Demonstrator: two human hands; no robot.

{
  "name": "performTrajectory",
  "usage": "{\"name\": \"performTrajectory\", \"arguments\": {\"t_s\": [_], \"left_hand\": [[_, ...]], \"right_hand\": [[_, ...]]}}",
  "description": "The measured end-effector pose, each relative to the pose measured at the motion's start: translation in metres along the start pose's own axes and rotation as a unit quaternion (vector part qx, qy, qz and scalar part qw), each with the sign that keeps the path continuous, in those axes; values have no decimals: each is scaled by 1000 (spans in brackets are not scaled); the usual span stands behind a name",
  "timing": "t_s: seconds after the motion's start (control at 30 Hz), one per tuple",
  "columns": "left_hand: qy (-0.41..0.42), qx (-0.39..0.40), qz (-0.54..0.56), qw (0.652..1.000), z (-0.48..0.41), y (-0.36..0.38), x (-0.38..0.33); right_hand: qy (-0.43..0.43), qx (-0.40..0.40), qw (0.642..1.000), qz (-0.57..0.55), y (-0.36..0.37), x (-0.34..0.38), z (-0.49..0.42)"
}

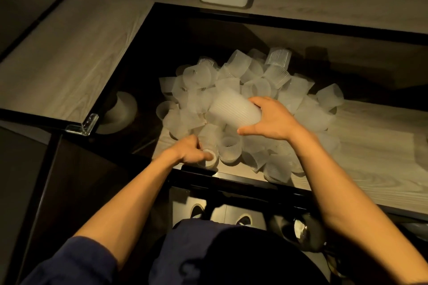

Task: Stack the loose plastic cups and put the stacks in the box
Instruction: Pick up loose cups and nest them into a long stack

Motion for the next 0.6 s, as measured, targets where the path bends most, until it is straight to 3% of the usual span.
{"name": "performTrajectory", "arguments": {"t_s": [0.17, 0.4, 0.5, 0.6], "left_hand": [[-43, -123, -90, 987, -4, 36, 12], [34, -190, -50, 980, -5, 55, 24], [29, -164, -46, 985, -9, 45, 24], [-15, -39, -53, 998, -8, 13, 22]], "right_hand": [[0, 2, 1000, -19, 2, -2, 3], [-14, 8, 999, -35, -6, -6, 7], [-17, 20, 999, -32, -8, -7, 6], [-14, 24, 999, -35, -7, -6, 4]]}}
Point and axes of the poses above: each hand's wrist, its own z-axis away from the middle knuckle, its own y-axis out of the palm, x = y × z, the point moved 2 cm from there along -z, towards the middle knuckle, and after that the axes turned 8 degrees about -x, right-handed, at the moved point
